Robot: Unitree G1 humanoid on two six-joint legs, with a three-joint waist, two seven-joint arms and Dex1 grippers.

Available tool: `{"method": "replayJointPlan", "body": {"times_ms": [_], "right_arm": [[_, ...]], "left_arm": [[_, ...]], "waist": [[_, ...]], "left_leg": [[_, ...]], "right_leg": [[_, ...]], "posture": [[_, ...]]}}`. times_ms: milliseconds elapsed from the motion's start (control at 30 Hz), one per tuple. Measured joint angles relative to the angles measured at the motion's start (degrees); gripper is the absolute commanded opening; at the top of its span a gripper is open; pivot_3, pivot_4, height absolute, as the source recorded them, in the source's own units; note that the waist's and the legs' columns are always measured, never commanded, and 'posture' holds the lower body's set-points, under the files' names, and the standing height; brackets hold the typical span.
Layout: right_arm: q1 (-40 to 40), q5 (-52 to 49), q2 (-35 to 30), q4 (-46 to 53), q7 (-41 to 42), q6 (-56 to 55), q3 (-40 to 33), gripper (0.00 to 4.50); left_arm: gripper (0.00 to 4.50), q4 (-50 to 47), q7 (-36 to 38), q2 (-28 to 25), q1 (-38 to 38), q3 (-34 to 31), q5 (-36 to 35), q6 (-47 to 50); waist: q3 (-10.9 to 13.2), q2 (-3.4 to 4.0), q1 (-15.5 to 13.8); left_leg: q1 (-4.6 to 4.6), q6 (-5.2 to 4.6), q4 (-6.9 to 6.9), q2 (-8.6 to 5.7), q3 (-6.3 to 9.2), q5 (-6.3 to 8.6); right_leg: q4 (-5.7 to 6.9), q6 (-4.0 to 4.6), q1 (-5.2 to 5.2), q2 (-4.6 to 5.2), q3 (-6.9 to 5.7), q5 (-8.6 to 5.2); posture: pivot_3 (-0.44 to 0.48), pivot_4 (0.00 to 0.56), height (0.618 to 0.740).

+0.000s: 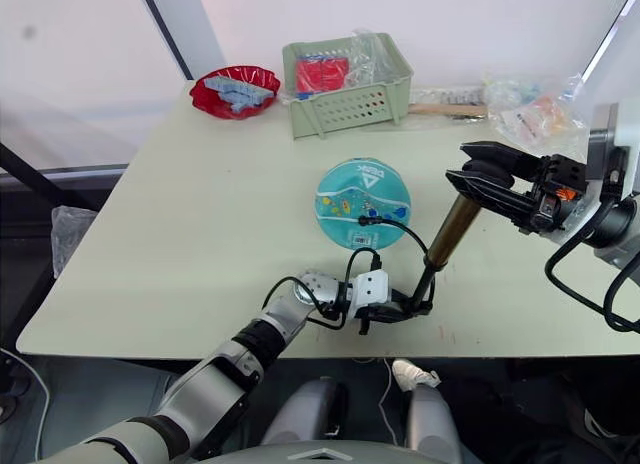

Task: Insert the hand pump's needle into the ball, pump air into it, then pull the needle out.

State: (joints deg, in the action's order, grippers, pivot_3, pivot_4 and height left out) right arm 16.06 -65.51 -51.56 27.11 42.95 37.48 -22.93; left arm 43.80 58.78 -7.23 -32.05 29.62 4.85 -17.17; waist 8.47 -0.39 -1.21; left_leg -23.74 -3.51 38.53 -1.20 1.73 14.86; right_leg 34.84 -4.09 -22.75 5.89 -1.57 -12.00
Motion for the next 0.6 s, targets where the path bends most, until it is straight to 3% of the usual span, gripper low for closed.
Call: {"method": "replayJointPlan", "body": {"times_ms": [267, 433, 600], "right_arm": [[0.07, 1.24, -0.12, 1.26, -0.35, 0.53, -0.01, 1.83], [-3.57, 5.03, 1.74, 3.05, 0.68, -2.60, 0.24, 1.83], [-10.36, 13.95, 6.04, 3.84, 2.25, -9.12, 5.70, 1.83]], "left_arm": [[1.01, 0.05, -0.05, 0.12, -0.01, 0.05, 0.02, -0.02], [1.01, 0.09, -0.21, 0.07, 0.04, 0.05, 0.06, -0.01], [1.01, 0.52, -0.48, -0.01, -0.04, 0.03, 0.12, 0.02]], "waist": [[0.01, -0.01, -0.21], [-0.08, -0.14, -0.19], [-0.44, -0.43, -0.09]], "left_leg": [[0.01, 0.00, -0.01, -0.03, 0.03, 0.00], [0.05, 0.00, 0.00, -0.02, 0.05, 0.00], [0.16, 0.00, -0.01, 0.00, 0.08, 0.00]], "right_leg": [[-0.01, 0.01, 0.01, -0.01, -0.04, -0.01], [-0.02, 0.00, 0.05, -0.05, -0.07, -0.01], [0.00, 0.00, 0.09, -0.13, -0.08, -0.02]], "posture": [[0.000, 0.150, 0.737], [0.000, 0.150, 0.737], [0.000, 0.150, 0.737]]}}
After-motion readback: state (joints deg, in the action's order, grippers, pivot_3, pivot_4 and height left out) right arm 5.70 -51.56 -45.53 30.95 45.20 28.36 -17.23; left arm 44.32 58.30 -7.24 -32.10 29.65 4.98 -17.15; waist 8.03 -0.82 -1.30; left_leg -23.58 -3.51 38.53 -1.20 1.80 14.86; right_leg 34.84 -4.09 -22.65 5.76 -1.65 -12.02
